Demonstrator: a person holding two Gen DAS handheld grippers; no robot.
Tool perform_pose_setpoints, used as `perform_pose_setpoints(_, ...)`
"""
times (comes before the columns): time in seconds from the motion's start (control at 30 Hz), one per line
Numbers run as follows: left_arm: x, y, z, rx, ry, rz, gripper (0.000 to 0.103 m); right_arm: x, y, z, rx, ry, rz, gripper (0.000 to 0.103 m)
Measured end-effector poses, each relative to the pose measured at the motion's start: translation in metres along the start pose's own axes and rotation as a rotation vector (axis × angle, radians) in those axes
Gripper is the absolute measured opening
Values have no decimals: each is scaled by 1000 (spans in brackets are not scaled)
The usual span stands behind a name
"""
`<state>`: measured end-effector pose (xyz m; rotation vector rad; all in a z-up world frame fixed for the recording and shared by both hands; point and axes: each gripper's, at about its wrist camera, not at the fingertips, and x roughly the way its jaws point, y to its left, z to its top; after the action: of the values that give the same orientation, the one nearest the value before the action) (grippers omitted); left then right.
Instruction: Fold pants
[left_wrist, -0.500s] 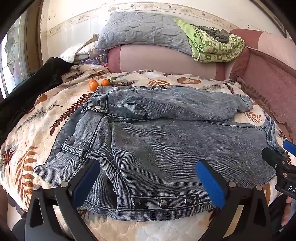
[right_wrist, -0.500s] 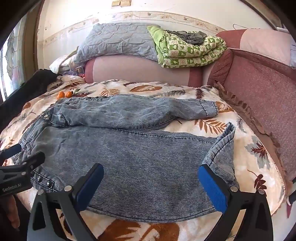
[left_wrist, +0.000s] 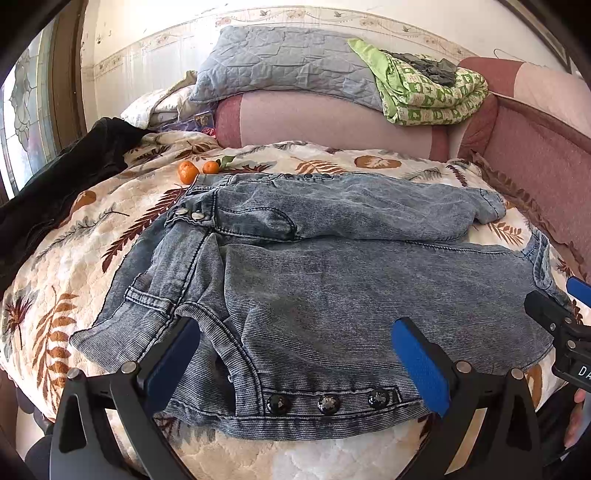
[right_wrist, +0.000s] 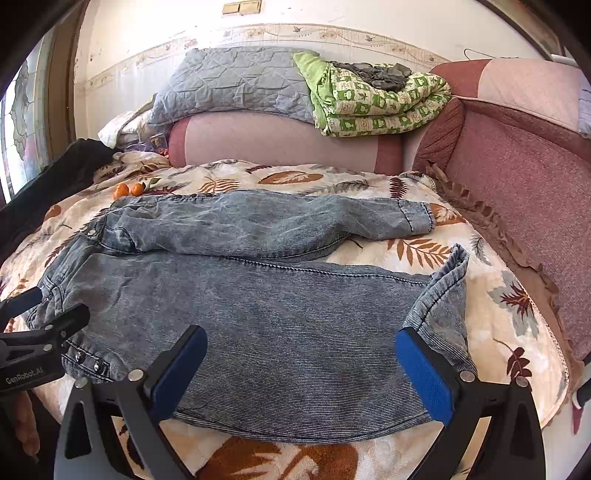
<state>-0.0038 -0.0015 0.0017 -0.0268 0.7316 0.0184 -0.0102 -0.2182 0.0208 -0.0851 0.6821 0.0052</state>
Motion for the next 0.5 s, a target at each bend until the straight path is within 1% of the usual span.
perform_pose_setpoints(0.5,1,2,1,-10,2,-4,103,0,1,0,-5,-2,-3,103)
